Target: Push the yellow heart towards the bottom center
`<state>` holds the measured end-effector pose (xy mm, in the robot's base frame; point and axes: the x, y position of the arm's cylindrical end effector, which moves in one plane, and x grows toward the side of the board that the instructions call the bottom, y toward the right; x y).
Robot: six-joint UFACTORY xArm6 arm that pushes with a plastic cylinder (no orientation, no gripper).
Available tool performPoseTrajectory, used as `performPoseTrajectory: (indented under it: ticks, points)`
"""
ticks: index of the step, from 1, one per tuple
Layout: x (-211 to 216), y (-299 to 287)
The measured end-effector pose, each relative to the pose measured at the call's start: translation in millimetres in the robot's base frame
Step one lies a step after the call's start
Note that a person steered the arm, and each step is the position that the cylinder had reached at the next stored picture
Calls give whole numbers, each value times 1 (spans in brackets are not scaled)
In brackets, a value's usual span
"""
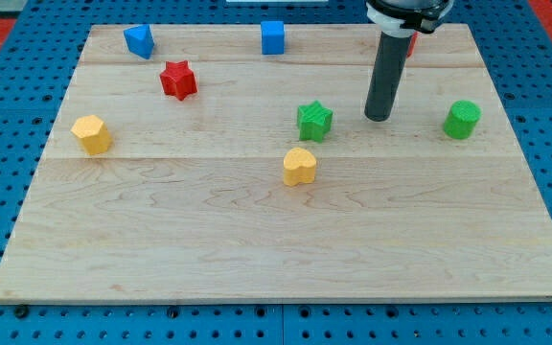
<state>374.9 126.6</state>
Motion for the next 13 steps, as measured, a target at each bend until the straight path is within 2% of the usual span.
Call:
performPoseTrajectory:
  ticks: [1,4,5,6,7,9,10,11,12,13]
  points:
    - [-8,2]
    - [-77,27]
    - [-78,5]
    - [-78,-60]
    - [-66,-124]
    - [59,-124]
    - [80,-124]
    - [80,-130]
    - [80,-104]
    - [76,-103]
